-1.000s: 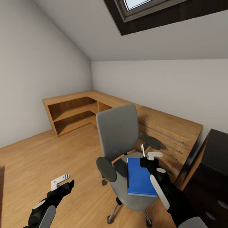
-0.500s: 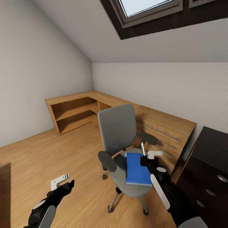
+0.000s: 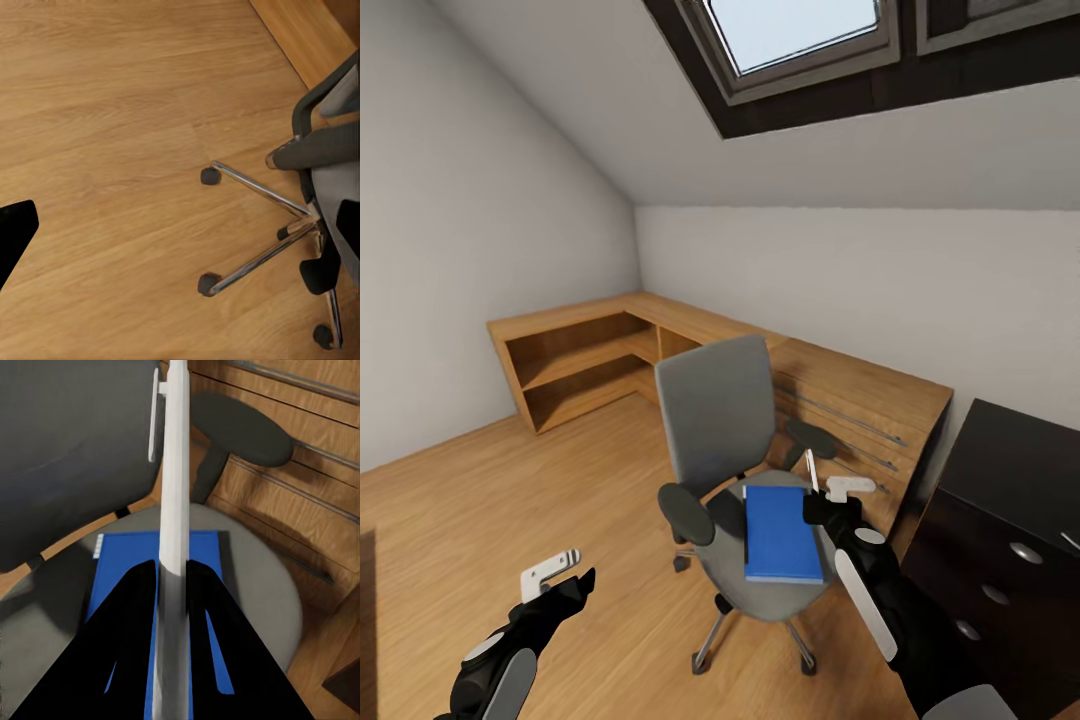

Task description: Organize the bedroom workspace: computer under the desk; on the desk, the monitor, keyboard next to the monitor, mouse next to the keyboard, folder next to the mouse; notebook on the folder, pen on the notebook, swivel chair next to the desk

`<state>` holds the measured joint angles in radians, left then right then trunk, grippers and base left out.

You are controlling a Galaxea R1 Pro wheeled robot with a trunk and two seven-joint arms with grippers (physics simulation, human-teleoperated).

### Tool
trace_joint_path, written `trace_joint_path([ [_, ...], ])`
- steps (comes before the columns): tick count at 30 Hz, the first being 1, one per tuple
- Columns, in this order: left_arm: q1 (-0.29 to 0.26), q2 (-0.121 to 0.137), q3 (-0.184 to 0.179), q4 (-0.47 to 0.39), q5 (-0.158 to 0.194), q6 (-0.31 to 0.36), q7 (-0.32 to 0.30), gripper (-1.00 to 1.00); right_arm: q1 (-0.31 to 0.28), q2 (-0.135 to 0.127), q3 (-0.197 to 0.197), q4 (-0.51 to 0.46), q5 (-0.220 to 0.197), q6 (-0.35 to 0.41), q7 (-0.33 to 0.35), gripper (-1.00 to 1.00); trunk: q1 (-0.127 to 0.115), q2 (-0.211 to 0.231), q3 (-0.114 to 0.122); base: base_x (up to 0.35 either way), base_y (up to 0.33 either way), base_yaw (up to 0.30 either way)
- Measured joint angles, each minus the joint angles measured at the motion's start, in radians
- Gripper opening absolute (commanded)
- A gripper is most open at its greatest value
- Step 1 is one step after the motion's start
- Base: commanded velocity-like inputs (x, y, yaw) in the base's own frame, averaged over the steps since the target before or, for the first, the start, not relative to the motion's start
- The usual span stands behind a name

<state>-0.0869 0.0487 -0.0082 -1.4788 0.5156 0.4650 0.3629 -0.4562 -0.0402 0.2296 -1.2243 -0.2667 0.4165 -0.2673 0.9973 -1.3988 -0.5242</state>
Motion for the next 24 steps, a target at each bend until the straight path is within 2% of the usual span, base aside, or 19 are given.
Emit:
trace_joint_path([
  [19, 0.000, -0.001, -0.018, -0.001, 0.000, 0.001, -0.002, 1.00, 0.000, -0.001, -0.001, 0.000, 0.001, 0.000, 0.000, -1.00, -0.073, 0.133, 0.062, 0.000, 0.000, -0.001],
  [20, 0.000, 0.000, -0.063, 0.001, 0.000, 0.001, 0.005, 1.00, 0.000, -0.002, -0.001, 0.000, 0.001, 0.000, 0.000, -1.00, -0.077, 0.140, 0.067, 0.000, 0.000, 0.000],
  [24, 0.000, -0.001, -0.078, 0.003, -0.002, 0.001, 0.038, 1.00, 0.000, -0.002, -0.002, 0.000, 0.001, 0.000, 0.000, -1.00, -0.081, 0.147, 0.076, 0.000, 0.000, 0.000],
])
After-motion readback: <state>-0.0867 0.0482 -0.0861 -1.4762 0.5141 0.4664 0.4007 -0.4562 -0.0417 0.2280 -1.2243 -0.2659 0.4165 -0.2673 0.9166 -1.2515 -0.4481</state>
